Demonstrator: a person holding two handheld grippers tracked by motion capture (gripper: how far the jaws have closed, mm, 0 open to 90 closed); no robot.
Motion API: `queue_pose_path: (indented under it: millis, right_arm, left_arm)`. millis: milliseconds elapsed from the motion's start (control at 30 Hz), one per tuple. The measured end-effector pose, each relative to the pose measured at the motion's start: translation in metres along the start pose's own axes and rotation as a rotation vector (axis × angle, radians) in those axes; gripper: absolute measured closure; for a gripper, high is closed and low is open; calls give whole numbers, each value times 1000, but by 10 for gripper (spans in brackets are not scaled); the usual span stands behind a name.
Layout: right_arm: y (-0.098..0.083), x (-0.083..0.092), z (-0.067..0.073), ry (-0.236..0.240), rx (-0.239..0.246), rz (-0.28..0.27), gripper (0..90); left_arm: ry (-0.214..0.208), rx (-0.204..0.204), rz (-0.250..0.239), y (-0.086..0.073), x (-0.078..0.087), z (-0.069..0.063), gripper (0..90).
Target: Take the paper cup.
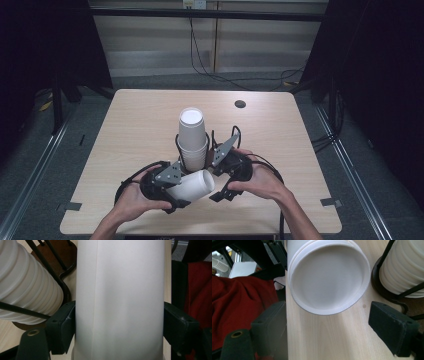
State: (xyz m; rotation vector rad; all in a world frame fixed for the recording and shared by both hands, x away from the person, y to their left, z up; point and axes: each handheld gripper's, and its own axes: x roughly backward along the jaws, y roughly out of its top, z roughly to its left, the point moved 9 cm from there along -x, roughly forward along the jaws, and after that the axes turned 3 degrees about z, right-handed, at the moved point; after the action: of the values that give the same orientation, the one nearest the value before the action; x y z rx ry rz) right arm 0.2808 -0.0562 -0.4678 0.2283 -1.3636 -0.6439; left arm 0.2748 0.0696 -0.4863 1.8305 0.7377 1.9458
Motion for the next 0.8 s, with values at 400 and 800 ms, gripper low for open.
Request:
queue_pose_path:
  millis: [400,800]
  right_arm:
    - [-4,-7,1,22,11,132,152]
    - [-3,-20,8,81,17,200,188]
  left_arm:
    - [-20,-32,87,0,-7,-4,209]
    - [-24,-59,118,2,-14,-10,210]
